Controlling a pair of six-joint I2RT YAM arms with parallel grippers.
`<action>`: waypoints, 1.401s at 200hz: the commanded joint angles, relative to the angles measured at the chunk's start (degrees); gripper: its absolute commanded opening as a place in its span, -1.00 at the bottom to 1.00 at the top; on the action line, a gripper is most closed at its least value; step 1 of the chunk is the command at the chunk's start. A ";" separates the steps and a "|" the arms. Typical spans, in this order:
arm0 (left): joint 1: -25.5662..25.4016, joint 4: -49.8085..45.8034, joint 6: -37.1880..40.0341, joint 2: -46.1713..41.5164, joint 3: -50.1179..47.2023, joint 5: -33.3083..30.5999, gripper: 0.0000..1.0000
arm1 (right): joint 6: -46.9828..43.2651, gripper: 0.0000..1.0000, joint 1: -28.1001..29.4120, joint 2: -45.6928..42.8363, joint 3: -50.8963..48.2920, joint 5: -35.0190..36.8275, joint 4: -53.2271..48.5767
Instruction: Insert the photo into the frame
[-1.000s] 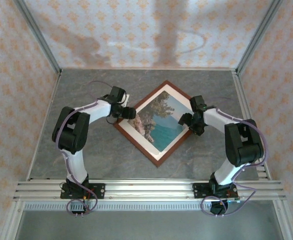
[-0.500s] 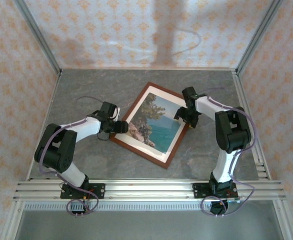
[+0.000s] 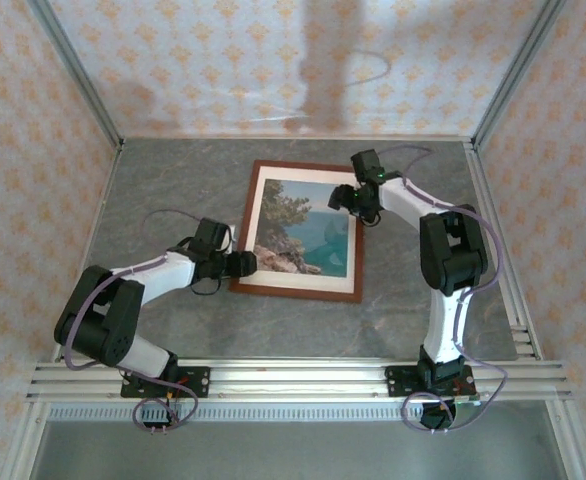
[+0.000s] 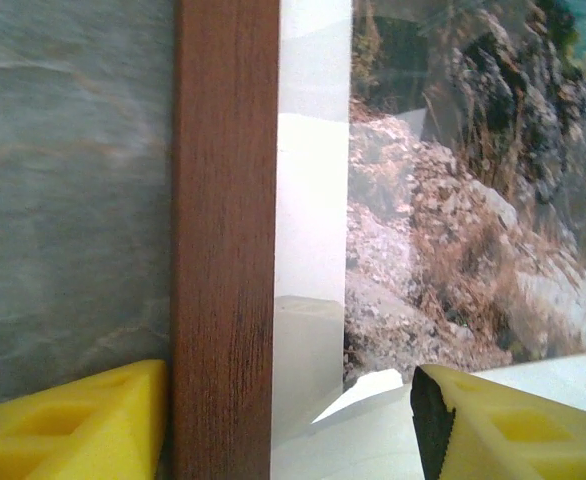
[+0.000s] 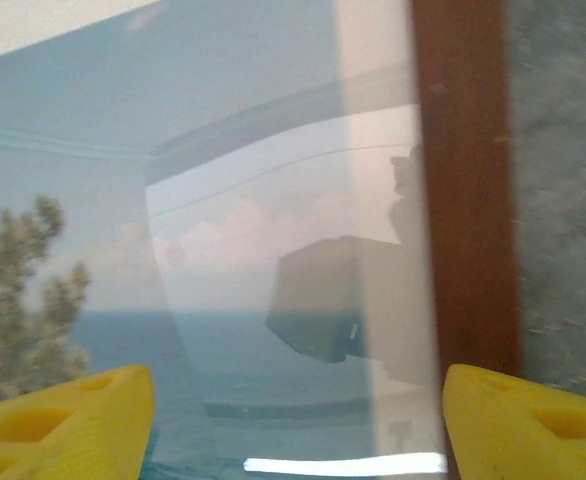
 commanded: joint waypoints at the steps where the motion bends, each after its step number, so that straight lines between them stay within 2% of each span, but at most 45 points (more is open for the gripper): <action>1: -2.50 1.05 -3.02 -2.20 -2.00 4.64 0.29 | -2.25 0.52 0.47 1.66 1.90 0.24 -0.72; 30: -3.78 0.91 -4.72 -5.55 -3.70 4.84 0.28 | -3.84 0.52 -0.23 -0.10 1.33 3.54 -2.73; 53: -3.74 -2.79 -3.87 -10.36 -3.95 1.02 0.30 | -5.30 0.54 -0.89 -4.51 -0.74 7.12 -3.98; 84: -3.62 -8.50 -1.61 -17.43 -2.50 -10.37 0.44 | -7.90 0.63 -1.01 -12.37 -4.50 13.83 -5.26; 117: -3.43 -9.36 0.28 -24.95 -1.10 -24.84 0.69 | -11.82 0.77 -1.02 -22.61 -9.73 26.33 -6.19; 144: -3.16 -4.03 3.74 -29.43 -2.23 -36.65 0.99 | -14.92 0.90 -1.21 -31.79 -15.96 36.97 -3.46; 161: -2.79 0.52 5.85 -30.13 -3.50 -43.05 1.00 | -15.01 0.98 -1.72 -36.98 -20.99 41.83 0.33; 189: -1.36 7.71 8.63 -29.27 -5.58 -52.27 1.00 | -13.40 0.99 -3.81 -41.75 -29.15 44.18 6.96; 216: 1.56 19.72 15.92 -25.66 -9.63 -54.03 1.00 | -14.73 0.99 -5.62 -42.12 -37.50 48.63 16.66; 243: 5.21 24.02 20.11 -19.00 -9.96 -54.49 1.00 | -18.37 0.99 -7.47 -40.86 -47.21 48.60 31.40; 264: 8.77 28.28 20.98 -14.09 -11.51 -49.80 1.00 | -19.51 0.99 -9.11 -38.09 -51.74 45.04 39.73; 276: 10.90 35.71 21.87 -10.95 -13.51 -46.47 1.00 | -20.32 0.99 -9.45 -36.02 -53.63 44.23 44.50; 280: 11.15 35.46 21.83 -10.68 -13.16 -46.02 1.00 | -20.88 0.99 -9.56 -35.52 -54.07 44.23 46.24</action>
